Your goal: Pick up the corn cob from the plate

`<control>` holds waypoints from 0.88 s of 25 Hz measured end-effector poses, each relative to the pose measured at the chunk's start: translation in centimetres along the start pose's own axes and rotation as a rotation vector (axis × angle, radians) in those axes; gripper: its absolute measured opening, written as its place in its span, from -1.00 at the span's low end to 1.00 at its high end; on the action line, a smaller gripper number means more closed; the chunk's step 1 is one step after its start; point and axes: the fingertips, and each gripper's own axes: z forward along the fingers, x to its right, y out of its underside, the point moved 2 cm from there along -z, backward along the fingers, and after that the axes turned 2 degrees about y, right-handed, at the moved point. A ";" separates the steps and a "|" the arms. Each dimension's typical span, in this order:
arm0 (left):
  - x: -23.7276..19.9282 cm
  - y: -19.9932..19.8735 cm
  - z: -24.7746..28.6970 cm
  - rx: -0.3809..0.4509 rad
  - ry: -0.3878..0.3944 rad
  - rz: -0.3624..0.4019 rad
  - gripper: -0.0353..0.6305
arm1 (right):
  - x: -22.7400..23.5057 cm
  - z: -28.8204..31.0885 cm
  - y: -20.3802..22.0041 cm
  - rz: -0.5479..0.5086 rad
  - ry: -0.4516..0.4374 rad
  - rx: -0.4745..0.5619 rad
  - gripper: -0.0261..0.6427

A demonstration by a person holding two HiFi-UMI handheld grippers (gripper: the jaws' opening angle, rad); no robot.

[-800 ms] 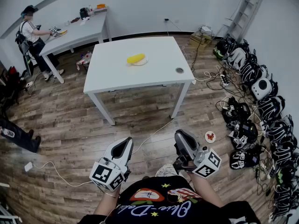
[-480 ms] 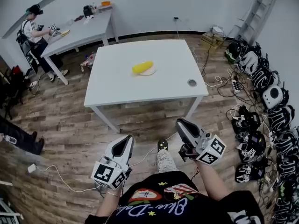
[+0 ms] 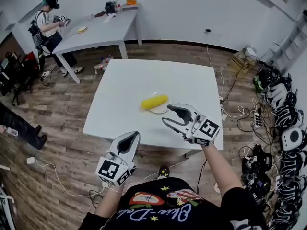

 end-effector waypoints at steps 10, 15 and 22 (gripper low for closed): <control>-7.8 -0.8 4.0 -0.015 -0.073 -0.041 -0.91 | 9.0 10.8 11.4 -0.241 -0.335 -0.546 -0.10; -11.1 -1.8 5.3 -0.013 -0.079 -0.028 -0.91 | 11.2 12.8 16.0 -0.295 -0.447 -0.770 -0.09; -14.8 -1.6 5.6 -0.009 -0.105 -0.078 -0.91 | 12.7 13.9 20.1 -0.338 -0.500 -0.927 -0.09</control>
